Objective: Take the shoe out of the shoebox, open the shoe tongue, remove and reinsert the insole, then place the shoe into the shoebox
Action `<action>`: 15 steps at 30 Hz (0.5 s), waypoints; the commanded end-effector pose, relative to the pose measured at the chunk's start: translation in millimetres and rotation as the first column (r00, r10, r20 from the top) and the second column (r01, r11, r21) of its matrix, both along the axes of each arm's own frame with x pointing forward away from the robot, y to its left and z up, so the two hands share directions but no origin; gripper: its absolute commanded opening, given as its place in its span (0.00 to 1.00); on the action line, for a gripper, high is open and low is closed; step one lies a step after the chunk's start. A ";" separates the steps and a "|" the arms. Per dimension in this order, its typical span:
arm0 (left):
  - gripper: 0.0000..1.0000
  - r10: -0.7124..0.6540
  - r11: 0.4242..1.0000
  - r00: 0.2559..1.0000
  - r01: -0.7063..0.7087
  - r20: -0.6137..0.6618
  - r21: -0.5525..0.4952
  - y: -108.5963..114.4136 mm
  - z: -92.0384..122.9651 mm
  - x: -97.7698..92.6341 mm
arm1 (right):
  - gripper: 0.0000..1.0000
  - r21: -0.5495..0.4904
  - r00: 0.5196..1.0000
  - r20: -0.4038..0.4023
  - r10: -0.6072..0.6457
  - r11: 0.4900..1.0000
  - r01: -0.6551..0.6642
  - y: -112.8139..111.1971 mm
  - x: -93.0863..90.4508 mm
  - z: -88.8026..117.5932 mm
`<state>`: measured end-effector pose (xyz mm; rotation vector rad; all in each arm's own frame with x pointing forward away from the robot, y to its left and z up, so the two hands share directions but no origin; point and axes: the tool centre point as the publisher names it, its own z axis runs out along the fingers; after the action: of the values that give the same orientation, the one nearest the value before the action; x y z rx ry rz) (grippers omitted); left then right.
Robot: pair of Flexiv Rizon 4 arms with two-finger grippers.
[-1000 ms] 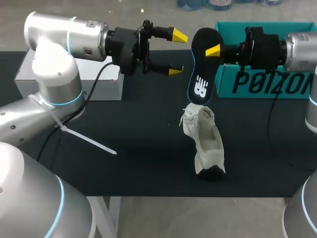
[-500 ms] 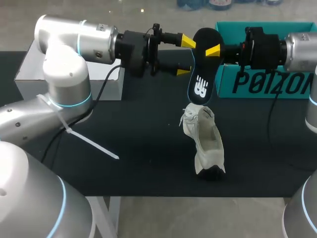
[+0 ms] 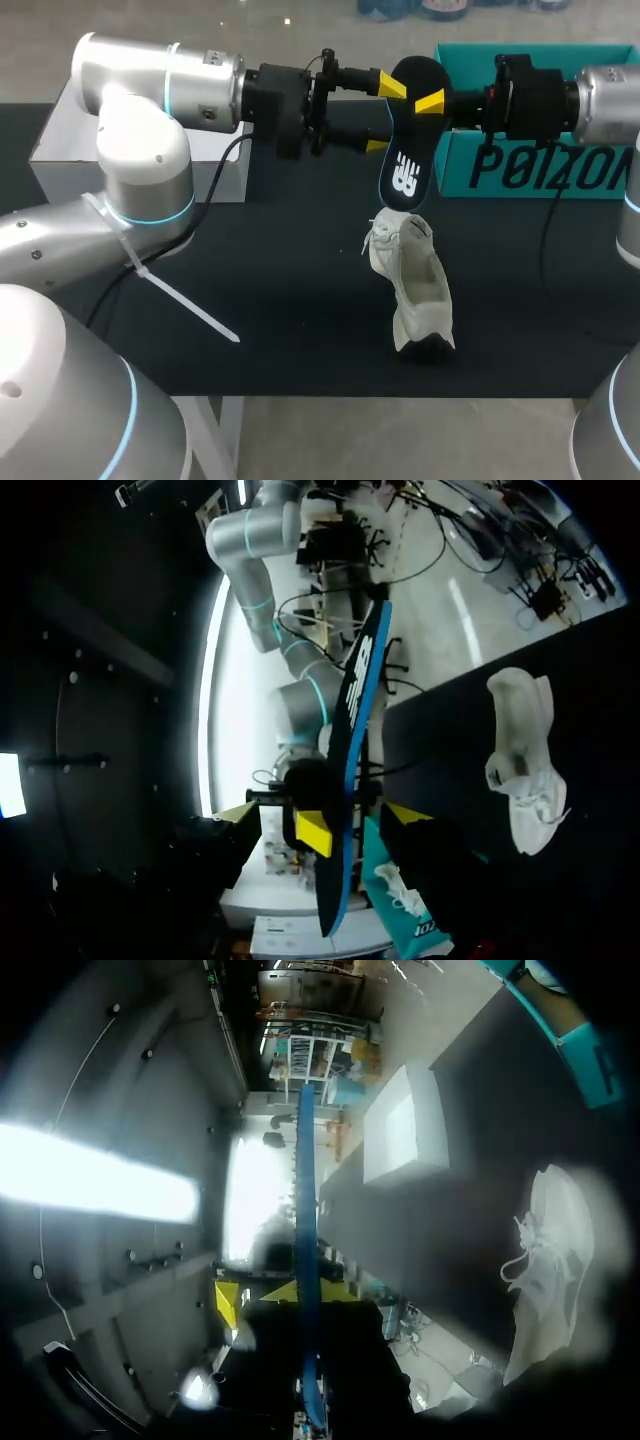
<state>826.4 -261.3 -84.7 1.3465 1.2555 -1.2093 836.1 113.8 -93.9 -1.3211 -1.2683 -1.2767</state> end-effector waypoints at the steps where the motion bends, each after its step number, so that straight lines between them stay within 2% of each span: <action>1: 0.63 0.023 1.000 1.000 -0.023 -0.007 0.004 -3.8 -2.1 -1.4 | 0.00 -0.004 1.000 -0.002 0.001 1.000 -0.001 0.7 0.4 0.3; 3: 0.50 0.026 1.000 1.000 -0.026 -0.009 0.007 -4.3 -3.0 -1.1 | 0.00 -0.004 1.000 -0.002 0.001 1.000 -0.001 0.7 0.4 0.3; 4: 0.46 0.026 1.000 1.000 -0.026 -0.010 0.008 -4.7 -3.4 -1.1 | 0.00 -0.004 1.000 -0.002 0.001 1.000 -0.001 0.7 0.4 0.3; 13: 0.35 0.032 0.999 0.999 -0.032 -0.015 0.011 -10.0 -5.0 -0.5 | 0.00 -0.004 1.000 -0.002 0.001 1.000 -0.001 0.7 0.4 0.3; 15: 0.27 0.041 0.999 0.999 -0.041 -0.018 0.015 -10.5 -5.2 0.9 | 0.00 -0.004 1.000 -0.002 0.001 1.000 -0.001 0.7 0.4 0.3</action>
<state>827.7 -266.8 -90.0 1.3185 1.2926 -1.1971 836.1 113.8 -93.9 -1.3211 -1.2683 -1.2768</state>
